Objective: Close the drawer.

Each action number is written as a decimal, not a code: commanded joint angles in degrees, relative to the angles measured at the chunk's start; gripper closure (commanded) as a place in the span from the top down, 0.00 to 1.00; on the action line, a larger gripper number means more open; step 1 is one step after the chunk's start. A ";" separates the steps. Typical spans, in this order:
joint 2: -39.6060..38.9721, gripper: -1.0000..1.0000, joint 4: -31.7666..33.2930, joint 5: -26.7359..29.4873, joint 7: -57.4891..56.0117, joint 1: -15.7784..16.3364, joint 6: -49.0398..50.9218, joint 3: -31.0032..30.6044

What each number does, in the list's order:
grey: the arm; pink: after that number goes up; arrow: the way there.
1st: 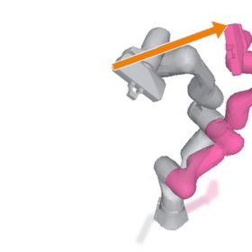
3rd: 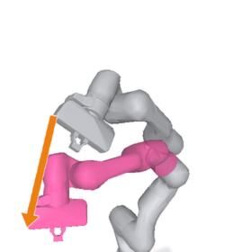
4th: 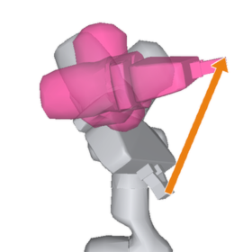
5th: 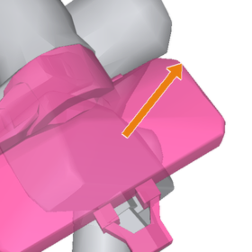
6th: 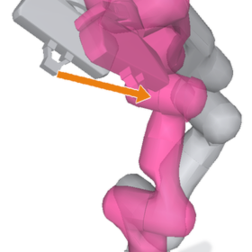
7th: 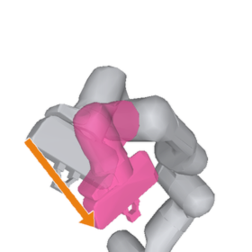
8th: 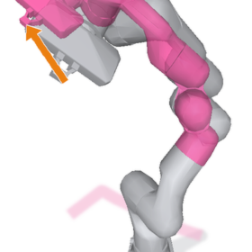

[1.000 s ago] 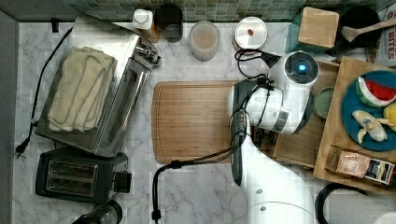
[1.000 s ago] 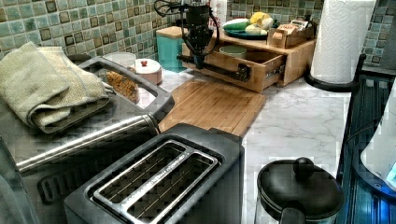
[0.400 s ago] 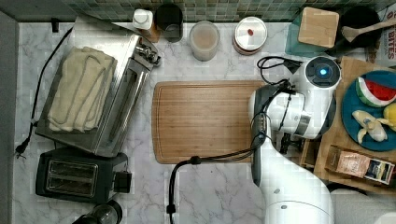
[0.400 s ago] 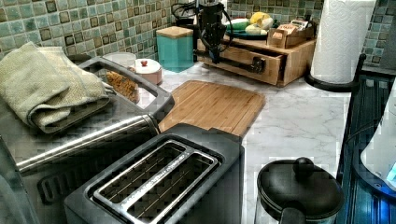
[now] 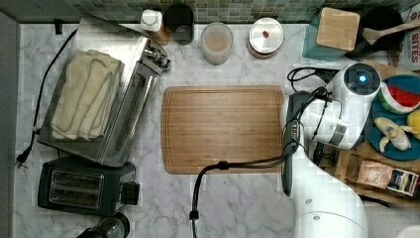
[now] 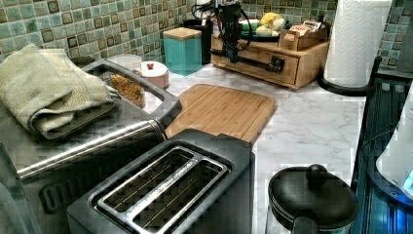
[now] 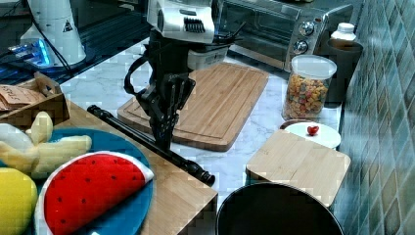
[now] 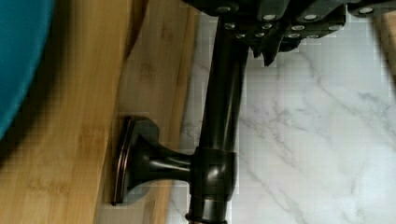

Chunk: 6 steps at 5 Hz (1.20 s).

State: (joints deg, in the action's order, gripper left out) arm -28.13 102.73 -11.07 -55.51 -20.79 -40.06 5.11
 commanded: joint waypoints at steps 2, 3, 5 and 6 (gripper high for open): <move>-5.03 0.00 -5.55 2.14 -10.03 -12.96 -1.94 9.24; -5.03 0.00 -5.55 2.16 -10.03 -12.92 -1.94 9.26; -5.03 0.00 -5.55 2.19 -10.04 -12.90 -1.94 9.31; -5.04 0.00 -5.55 2.27 -10.09 -12.81 -1.95 9.42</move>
